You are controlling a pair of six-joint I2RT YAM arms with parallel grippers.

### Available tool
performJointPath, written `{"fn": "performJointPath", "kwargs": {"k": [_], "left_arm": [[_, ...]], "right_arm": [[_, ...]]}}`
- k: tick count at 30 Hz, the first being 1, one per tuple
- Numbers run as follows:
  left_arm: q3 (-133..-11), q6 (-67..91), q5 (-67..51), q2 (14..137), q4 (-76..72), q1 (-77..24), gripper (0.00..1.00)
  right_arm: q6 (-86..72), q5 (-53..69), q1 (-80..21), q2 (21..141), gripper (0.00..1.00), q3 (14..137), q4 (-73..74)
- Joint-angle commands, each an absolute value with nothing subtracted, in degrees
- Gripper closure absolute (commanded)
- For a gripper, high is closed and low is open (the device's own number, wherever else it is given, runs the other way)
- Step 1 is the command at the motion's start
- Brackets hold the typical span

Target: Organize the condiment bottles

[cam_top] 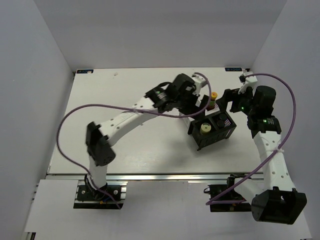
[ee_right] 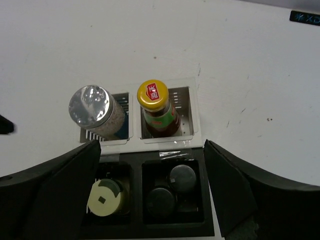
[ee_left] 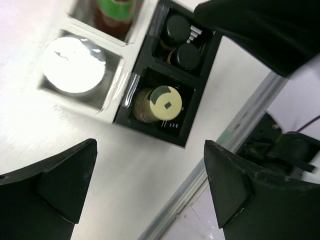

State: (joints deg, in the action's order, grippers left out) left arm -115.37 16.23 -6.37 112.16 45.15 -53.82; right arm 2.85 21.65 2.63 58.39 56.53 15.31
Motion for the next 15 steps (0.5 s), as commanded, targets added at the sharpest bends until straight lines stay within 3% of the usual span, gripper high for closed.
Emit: {"fn": "performJointPath", "kwargs": {"k": [1,5,8,15], "left_arm": [[-109.10,20.56,-3.43,96.11,37.28,-50.81,0.02],[-91.90,25.56,-4.91,84.92,30.77,-41.50,0.02],[-85.89,25.93,-5.71,79.38,28.39,-36.31,0.02],[-82.80,24.52,-3.69,76.47,28.04,-34.02,0.02]], "right_arm": [[4.14,23.30,2.99,59.50,0.11,62.13,20.82],[4.74,22.07,2.99,62.75,0.11,68.45,27.06],[5.62,21.19,2.99,64.33,0.11,71.53,29.53],[6.24,21.36,2.99,65.56,0.11,75.14,28.22]]}}
